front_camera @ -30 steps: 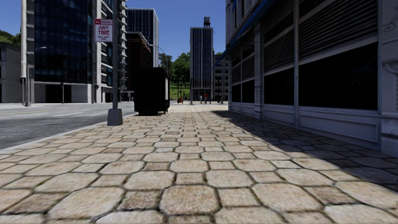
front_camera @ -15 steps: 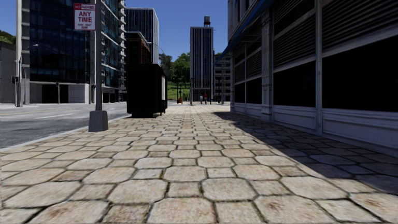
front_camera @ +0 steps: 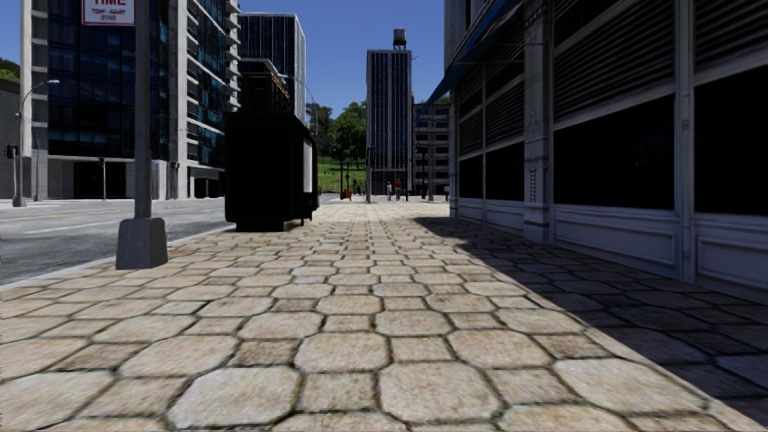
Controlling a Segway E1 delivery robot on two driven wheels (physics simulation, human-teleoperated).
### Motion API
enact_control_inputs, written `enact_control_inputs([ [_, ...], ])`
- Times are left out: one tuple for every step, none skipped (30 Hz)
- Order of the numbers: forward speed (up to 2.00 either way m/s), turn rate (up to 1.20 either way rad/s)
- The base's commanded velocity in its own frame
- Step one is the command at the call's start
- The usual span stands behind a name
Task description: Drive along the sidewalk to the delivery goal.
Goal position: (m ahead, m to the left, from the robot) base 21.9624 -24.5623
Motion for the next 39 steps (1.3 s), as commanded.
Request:
enact_control_inputs([
  [2.0, 0.0],
  [2.0, 0.0],
  [2.0, 0.0],
  [2.0, 0.0],
  [2.0, 0.0],
  [2.0, 0.0],
  [2.0, 0.0],
  [2.0, 0.0],
  [2.0, 0.0],
  [2.0, 0.0],
  [2.0, 0.0],
  [2.0, 0.0],
  [2.0, 0.0],
  [2.0, 0.0],
  [2.0, 0.0],
  [2.0, 0.0],
  [2.0, 0.0],
  [2.0, 0.0],
  [2.0, 0.0],
  [2.0, 0.0],
  [2.0, 0.0],
  [2.0, 0.0],
  [2.0, 0.0],
  [2.0, 0.0],
  [2.0, 0.0],
  [2.0, 0.0],
  [2.0, 0.0],
  [2.0, 0.0],
  [2.0, 0.0],
  [2.0, 0.0],
  [2.0, 0.0],
  [2.0, 0.0],
  [2.0, 0.0],
  [2.0, 0.0],
  [2.0, 0.0],
  [2.0, 0.0],
  [2.0, 0.0],
  [2.0, 0.0],
  [2.0, 0.0],
])
